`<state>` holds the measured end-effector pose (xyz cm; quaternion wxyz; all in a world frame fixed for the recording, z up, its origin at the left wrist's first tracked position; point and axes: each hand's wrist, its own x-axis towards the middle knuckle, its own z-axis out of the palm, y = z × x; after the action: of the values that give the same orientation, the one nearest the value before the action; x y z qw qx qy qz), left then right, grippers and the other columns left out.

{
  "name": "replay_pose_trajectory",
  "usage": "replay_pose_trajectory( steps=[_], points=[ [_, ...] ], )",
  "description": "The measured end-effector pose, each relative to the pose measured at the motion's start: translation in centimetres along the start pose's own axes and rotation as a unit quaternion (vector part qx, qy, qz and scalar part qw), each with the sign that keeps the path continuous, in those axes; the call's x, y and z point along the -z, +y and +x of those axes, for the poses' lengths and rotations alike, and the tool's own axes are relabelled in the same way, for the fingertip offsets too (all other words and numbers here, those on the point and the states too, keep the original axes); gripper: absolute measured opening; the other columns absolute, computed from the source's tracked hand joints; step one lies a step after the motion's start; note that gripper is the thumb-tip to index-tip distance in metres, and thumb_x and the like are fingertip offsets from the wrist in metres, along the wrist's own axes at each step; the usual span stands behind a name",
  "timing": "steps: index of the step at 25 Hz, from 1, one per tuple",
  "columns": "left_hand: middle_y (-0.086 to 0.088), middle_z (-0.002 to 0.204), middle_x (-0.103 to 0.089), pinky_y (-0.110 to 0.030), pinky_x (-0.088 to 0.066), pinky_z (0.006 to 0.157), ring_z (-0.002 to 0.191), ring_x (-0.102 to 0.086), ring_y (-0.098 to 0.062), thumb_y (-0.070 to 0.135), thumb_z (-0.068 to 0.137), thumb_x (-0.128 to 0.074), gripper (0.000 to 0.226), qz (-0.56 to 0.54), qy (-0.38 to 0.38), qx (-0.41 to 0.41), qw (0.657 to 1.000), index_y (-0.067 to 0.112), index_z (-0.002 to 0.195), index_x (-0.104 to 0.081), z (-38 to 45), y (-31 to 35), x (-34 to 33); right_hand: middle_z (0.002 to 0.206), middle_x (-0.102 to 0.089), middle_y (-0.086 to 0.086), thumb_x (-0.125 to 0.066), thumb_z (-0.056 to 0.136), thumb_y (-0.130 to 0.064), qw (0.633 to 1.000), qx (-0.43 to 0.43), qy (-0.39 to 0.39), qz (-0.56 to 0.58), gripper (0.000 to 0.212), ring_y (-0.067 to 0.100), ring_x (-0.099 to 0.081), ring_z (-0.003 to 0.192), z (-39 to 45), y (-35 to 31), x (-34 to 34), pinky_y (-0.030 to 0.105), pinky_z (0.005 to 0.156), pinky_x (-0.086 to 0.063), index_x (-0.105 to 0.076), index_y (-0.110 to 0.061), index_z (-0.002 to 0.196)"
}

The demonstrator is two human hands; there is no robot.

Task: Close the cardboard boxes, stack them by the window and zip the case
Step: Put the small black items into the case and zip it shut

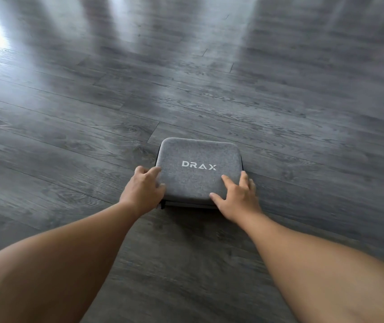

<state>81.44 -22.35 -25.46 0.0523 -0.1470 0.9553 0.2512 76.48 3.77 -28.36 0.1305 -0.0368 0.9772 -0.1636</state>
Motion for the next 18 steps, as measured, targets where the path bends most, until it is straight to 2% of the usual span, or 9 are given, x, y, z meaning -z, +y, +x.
replay_pose_trajectory(
  steps=[3,5,7,9,11,14,18],
  points=[
    [-0.012,0.131,-0.044,-0.032,-0.040,0.103,0.115,-0.052,-0.030,0.044,0.088,-0.066,0.064,-0.060,-0.086,0.012,0.994,0.043,0.147,-0.040,0.6,0.9,-1.0,0.164,-0.004,0.023,-0.059,0.087,-0.067,0.997,-0.025,-0.021,0.070,0.079,0.045,-0.033,0.143,0.1,0.9,-0.1,0.046,0.114,-0.035,-0.029,-0.041,0.155],
    [-0.013,0.133,-0.046,-0.032,-0.038,0.105,0.121,-0.049,-0.028,0.047,0.086,-0.070,0.068,-0.068,-0.103,0.012,0.992,0.046,0.146,-0.040,0.8,0.8,-1.0,0.163,-0.009,0.021,-0.063,0.086,-0.064,0.995,-0.018,-0.014,0.098,0.079,0.042,-0.037,0.141,0.3,1.1,-0.2,0.042,0.113,-0.036,-0.032,-0.039,0.154],
    [-0.012,0.136,-0.050,-0.037,-0.040,0.108,0.126,-0.048,-0.028,0.048,0.084,-0.072,0.069,-0.069,-0.103,0.011,0.992,0.046,0.145,-0.041,1.0,0.5,-0.7,0.165,-0.004,0.018,-0.065,0.085,-0.062,0.994,-0.014,-0.007,0.111,0.080,0.040,-0.034,0.144,0.4,0.9,-0.4,0.040,0.115,-0.033,-0.033,-0.037,0.154],
    [-0.010,0.136,-0.054,-0.038,-0.045,0.103,0.123,-0.051,-0.028,0.046,0.082,-0.075,0.069,-0.080,-0.098,0.010,0.992,0.045,0.144,-0.045,1.1,0.7,-0.4,0.166,0.000,0.018,-0.067,0.082,-0.064,0.993,-0.028,-0.007,0.116,0.085,0.041,-0.031,0.145,0.6,0.6,-0.6,0.041,0.115,-0.032,-0.031,-0.038,0.155],
    [-0.007,0.135,-0.056,-0.035,-0.048,0.097,0.122,-0.053,-0.026,0.042,0.081,-0.077,0.068,-0.102,-0.081,0.012,0.991,0.041,0.143,-0.049,1.5,1.1,-0.4,0.164,-0.006,0.023,-0.068,0.077,-0.068,0.992,-0.053,-0.011,0.118,0.091,0.044,-0.034,0.143,0.8,0.2,-0.7,0.043,0.114,-0.035,-0.028,-0.041,0.155],
    [-0.006,0.138,-0.056,-0.035,-0.044,0.105,0.127,-0.051,-0.025,0.037,0.077,-0.082,0.068,-0.117,-0.054,0.028,0.991,0.039,0.140,-0.054,1.9,1.5,-0.6,0.158,-0.021,0.024,-0.069,0.074,-0.070,0.991,-0.064,-0.007,0.120,0.095,0.044,-0.038,0.138,1.1,-0.4,-0.3,0.044,0.114,-0.038,-0.029,-0.041,0.154],
    [-0.002,0.137,-0.058,-0.030,-0.044,0.102,0.126,-0.052,-0.021,0.035,0.072,-0.085,0.068,-0.130,-0.017,0.049,0.990,0.041,0.134,-0.059,2.7,2.2,-0.2,0.153,-0.027,0.023,-0.069,0.075,-0.069,0.992,-0.055,0.000,0.115,0.095,0.044,-0.041,0.135,1.7,-0.7,0.9,0.043,0.113,-0.038,-0.030,-0.036,0.156]
  ],
)
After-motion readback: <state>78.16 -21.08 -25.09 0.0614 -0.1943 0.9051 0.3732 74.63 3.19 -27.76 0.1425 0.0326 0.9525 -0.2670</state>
